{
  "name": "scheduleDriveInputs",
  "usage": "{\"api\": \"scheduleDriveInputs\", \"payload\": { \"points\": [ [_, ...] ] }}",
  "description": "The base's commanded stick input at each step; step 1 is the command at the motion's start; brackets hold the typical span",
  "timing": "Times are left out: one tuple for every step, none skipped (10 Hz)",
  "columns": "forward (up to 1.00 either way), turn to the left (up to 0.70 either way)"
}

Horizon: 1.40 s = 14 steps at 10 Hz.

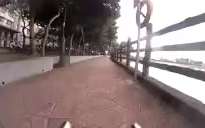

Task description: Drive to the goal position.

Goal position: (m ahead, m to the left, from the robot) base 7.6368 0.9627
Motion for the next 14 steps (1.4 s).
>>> {"api": "scheduleDriveInputs", "payload": {
  "points": [
    [0.7,0.0],
    [0.7,0.0],
    [0.7,0.0],
    [0.7,0.0],
    [0.7,-0.25],
    [0.7,-0.32],
    [0.7,-0.29],
    [0.7,-0.23],
    [0.7,-0.23],
    [0.7,-0.16],
    [0.7,-0.05],
    [0.7,0.0],
    [0.7,0.0],
    [0.7,0.0]
  ]
}}
